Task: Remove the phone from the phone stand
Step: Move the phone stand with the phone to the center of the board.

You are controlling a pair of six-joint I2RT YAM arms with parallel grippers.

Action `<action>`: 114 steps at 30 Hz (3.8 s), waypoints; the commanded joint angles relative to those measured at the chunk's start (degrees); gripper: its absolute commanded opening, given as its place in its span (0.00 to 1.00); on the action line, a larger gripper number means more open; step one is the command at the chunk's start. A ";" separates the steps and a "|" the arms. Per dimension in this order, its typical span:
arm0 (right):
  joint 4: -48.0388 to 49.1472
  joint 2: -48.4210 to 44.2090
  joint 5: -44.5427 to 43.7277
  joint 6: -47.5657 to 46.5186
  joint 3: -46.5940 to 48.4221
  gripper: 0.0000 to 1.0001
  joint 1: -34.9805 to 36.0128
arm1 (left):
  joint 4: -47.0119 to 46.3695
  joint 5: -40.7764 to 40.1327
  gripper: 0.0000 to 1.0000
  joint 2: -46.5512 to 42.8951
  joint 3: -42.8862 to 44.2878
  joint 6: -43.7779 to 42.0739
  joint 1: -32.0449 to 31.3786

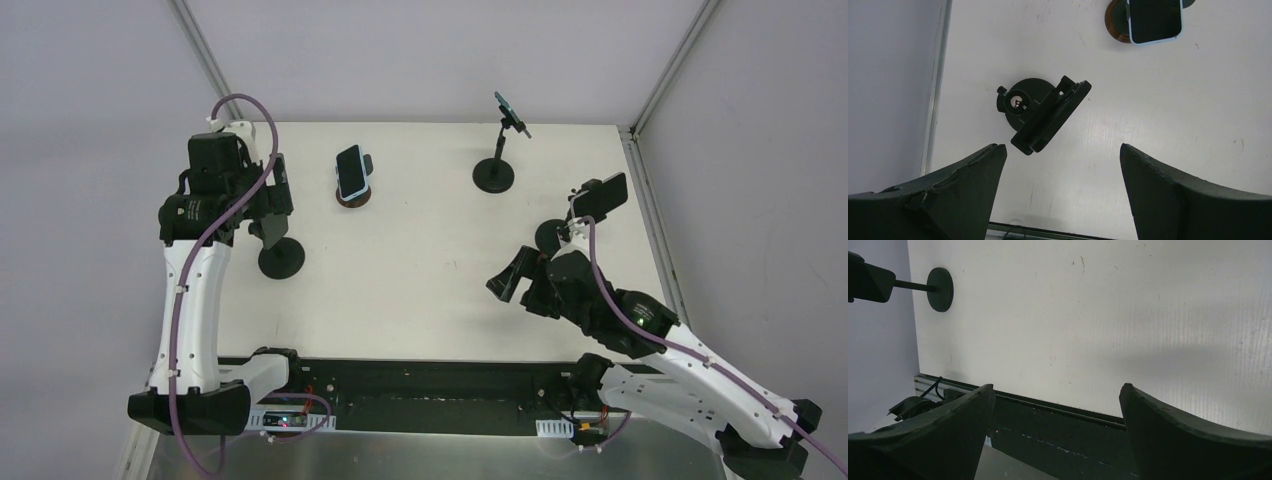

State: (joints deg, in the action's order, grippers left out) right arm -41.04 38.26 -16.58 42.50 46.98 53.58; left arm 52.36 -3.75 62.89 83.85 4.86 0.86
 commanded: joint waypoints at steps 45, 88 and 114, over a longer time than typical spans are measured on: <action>0.26 6.42 0.80 2.97 -0.96 0.99 0.31 | -6.22 6.94 0.09 4.45 -8.57 -1.47 -0.01; -5.72 -18.04 -9.91 4.85 -7.78 0.99 0.28 | -12.27 -7.63 0.00 16.18 4.10 18.42 -63.27; -0.17 -13.08 -7.68 0.18 -8.60 0.99 0.29 | -12.19 -15.09 0.00 19.17 5.59 25.40 -61.61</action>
State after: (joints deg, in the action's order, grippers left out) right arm -44.07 23.49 -25.08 44.25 38.28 53.63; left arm 43.92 -18.50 82.76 86.43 27.14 -61.49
